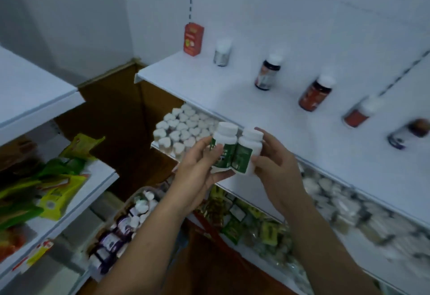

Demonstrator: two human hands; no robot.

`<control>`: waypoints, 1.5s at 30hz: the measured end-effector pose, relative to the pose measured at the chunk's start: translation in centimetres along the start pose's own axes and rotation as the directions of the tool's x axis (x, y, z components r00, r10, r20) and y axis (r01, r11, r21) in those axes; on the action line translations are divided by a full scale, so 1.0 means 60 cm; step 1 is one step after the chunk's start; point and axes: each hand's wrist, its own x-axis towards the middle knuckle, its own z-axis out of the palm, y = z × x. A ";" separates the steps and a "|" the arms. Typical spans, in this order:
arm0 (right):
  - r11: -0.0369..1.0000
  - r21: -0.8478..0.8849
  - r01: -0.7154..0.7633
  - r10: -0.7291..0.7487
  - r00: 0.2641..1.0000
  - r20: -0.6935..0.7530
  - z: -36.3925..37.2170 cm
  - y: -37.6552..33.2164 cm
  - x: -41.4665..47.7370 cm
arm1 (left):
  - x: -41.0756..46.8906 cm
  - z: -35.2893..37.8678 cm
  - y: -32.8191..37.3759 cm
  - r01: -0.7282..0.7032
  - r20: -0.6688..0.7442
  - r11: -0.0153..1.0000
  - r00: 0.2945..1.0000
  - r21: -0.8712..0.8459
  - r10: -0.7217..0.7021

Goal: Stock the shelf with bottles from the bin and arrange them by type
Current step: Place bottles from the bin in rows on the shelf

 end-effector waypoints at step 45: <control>0.929 -0.348 -0.126 -0.133 0.766 -0.630 -0.928 -0.124 -0.209 | 0.153 0.828 -0.511 -0.337 0.472 0.646 0.881 0.684 -0.040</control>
